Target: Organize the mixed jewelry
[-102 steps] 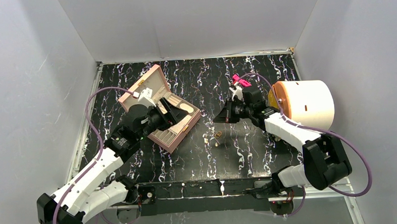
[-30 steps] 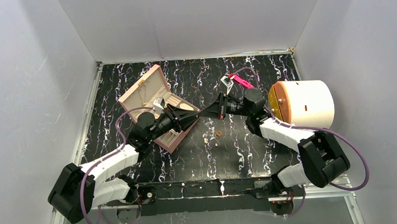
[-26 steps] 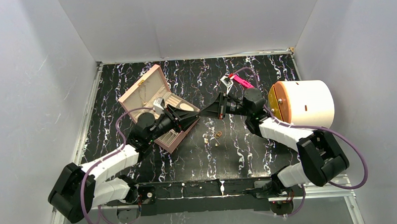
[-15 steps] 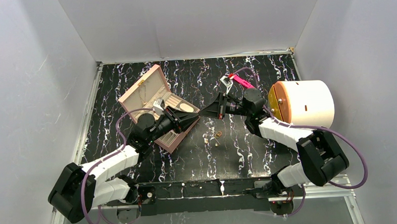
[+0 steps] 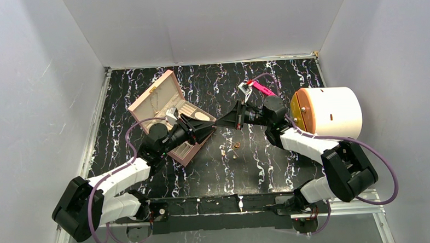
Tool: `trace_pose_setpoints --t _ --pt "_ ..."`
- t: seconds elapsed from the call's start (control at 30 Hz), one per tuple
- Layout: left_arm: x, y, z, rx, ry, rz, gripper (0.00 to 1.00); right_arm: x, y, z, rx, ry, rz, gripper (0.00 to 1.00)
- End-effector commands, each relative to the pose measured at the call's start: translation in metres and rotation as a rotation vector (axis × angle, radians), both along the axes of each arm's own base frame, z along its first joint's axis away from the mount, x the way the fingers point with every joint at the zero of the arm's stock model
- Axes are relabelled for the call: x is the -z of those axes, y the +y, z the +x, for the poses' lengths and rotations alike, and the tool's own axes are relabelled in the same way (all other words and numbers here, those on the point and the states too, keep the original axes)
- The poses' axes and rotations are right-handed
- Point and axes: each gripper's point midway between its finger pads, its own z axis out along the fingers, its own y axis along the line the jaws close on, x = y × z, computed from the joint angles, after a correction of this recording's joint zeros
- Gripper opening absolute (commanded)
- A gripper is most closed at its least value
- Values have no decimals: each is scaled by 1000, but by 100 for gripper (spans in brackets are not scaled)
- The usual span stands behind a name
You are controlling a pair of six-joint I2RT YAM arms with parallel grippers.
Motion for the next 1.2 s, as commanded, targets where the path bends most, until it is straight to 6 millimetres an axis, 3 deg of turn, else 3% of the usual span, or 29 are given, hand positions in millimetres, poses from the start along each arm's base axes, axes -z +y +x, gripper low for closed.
trace_pose_setpoints --t 0.0,0.4,0.97,1.17 --pt "-15 0 -1 2 -48 -29 35 -24 2 0 -11 -108 44 0" --pt "-33 4 -3 -6 1 -134 37 -28 0 -5 -17 -266 66 0" --pt "-34 0 -4 24 33 -175 32 -42 -6 -16 -3 -427 152 0" --pt "-34 -1 -5 35 42 -180 37 -43 -6 -15 -4 -452 145 0"
